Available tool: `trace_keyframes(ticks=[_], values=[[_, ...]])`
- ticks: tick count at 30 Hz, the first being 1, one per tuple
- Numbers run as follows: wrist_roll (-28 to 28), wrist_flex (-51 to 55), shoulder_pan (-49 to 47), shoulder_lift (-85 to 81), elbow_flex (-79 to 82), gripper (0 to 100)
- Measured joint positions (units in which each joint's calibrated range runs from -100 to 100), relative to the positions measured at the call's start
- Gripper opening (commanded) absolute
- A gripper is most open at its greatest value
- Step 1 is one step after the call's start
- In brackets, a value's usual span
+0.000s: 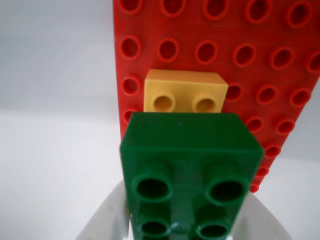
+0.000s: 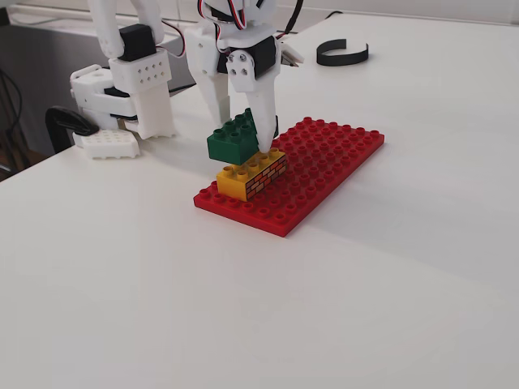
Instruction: Grab the loose lego brick and stack it on top of the fixed one.
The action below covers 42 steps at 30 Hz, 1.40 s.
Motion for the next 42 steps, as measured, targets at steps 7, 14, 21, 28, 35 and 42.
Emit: trace_keyframes(ticks=[7, 14, 21, 28, 35, 42], values=[[-0.31, -2.50, 0.07, 0.51, 1.80, 10], [-2.29, -4.15, 0.07, 0.51, 4.50, 10], [-2.86, -6.65, -0.15, 0.25, 6.30, 10], [-3.33, -6.74, -0.37, 0.25, 6.30, 11], [-3.33, -6.99, -0.37, 0.51, 6.57, 36], [-2.55, -4.92, -0.45, 0.51, 6.75, 42]])
